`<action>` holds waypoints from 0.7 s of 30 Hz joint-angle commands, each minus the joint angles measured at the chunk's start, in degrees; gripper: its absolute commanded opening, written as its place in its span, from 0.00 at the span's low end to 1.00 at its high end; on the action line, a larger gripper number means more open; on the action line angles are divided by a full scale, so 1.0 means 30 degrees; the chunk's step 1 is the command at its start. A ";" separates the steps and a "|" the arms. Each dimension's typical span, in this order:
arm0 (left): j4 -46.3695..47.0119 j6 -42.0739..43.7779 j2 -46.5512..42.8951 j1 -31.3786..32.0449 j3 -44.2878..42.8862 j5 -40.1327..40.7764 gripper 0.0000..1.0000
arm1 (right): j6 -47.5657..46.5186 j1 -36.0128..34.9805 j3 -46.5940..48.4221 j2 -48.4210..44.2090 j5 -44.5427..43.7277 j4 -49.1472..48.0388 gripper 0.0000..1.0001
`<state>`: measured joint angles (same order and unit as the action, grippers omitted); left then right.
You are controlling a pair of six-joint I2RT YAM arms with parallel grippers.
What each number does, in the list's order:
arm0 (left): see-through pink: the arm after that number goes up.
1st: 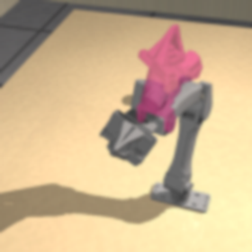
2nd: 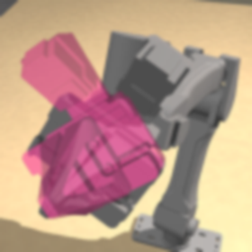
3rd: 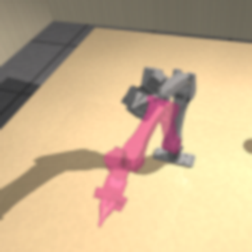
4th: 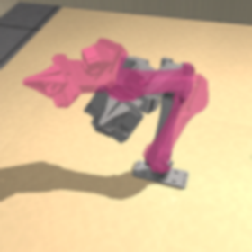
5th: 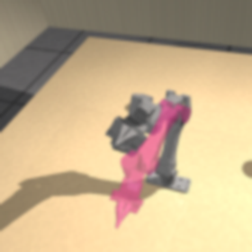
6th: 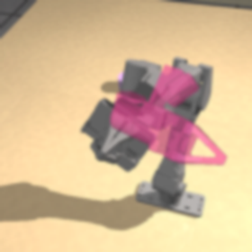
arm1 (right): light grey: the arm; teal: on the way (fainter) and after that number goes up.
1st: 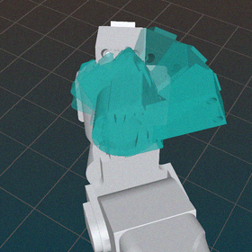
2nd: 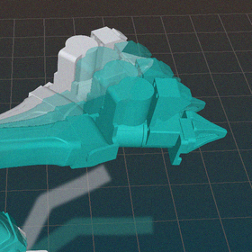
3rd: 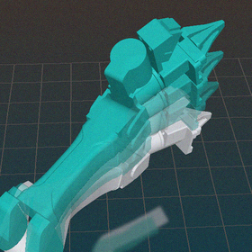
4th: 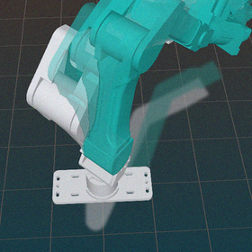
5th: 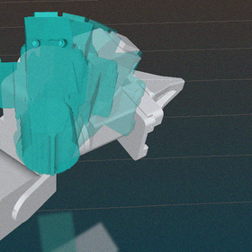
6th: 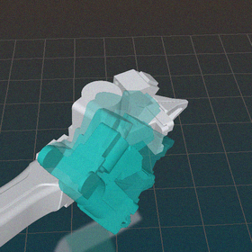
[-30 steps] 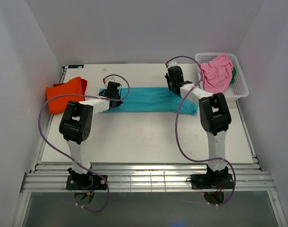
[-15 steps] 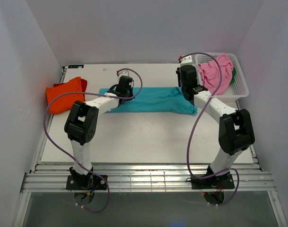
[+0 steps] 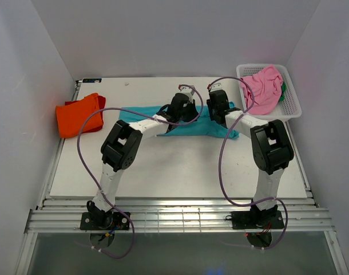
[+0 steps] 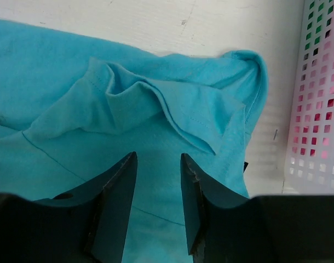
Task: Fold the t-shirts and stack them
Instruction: Fold the other side of the tshirt into a rectangle
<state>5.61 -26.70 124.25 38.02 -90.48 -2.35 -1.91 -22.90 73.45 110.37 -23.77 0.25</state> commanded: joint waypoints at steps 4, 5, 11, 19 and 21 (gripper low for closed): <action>0.1323 -0.0417 0.0974 -0.0193 -0.1188 -0.2495 0.03 | -0.0446 0.0015 0.1268 0.0300 -0.0746 -0.0494 0.44; 0.1615 -0.0446 0.1093 -0.0193 -0.1276 -0.2672 0.03 | -0.0504 0.0073 0.1298 0.0417 -0.0836 -0.0494 0.44; 0.2408 -0.1002 0.1884 -0.0193 -0.1861 -0.3492 0.03 | -0.0710 0.0336 0.1736 0.1119 -0.1041 -0.0465 0.44; 0.2496 -0.1120 0.2529 -0.0193 -0.2946 -0.3816 0.03 | -0.0974 0.0805 0.2526 0.2145 -0.1188 -0.0407 0.43; 0.2496 -0.1062 0.2705 -0.0193 -0.3092 -0.3903 0.03 | -0.1003 0.0922 0.2645 0.2410 -0.1304 -0.0377 0.43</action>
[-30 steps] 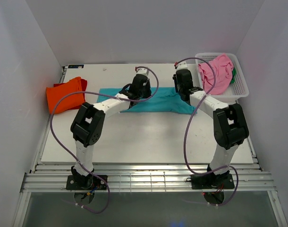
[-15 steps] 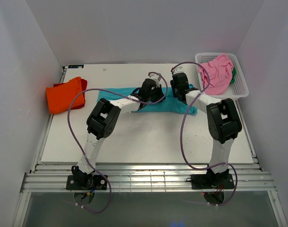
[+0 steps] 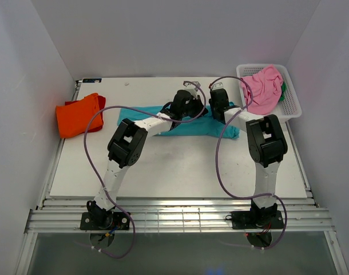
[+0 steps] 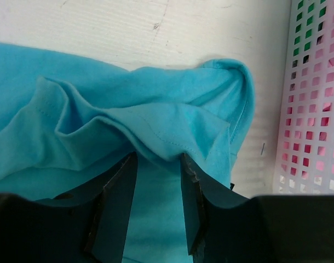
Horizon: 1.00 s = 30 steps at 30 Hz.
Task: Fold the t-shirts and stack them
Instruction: Fold the other side of the tshirt into a rectangle
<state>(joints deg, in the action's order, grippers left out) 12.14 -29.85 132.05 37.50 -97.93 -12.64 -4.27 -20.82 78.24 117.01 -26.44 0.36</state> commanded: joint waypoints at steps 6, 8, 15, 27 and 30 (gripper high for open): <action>0.0289 -0.0275 0.0718 -0.0018 -0.0960 -0.0736 0.03 | -0.0684 0.0406 0.1665 0.0693 -0.0943 -0.0413 0.43; 0.0318 -0.0364 0.0895 -0.0018 -0.1048 -0.0853 0.03 | -0.0714 0.0435 0.1782 0.0752 -0.1031 -0.0442 0.43; 0.0289 -0.0423 0.1189 -0.0047 -0.0843 -0.0825 0.03 | -0.1007 0.0699 0.2776 0.1513 -0.1527 -0.0442 0.43; 0.0318 -0.0276 0.1365 -0.0018 -0.0609 -0.0561 0.03 | -0.1769 0.1138 0.5208 0.3534 -0.2408 -0.0882 0.43; 0.0347 -0.0247 0.1365 -0.0047 -0.0550 -0.0473 0.03 | -0.1974 0.1314 0.5999 0.3886 -0.2613 -0.1057 0.43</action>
<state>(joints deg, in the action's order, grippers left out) 12.23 -30.92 137.51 37.50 -99.04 -14.31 -8.93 -17.69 92.25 128.27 -31.73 -0.05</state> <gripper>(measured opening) 0.036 0.427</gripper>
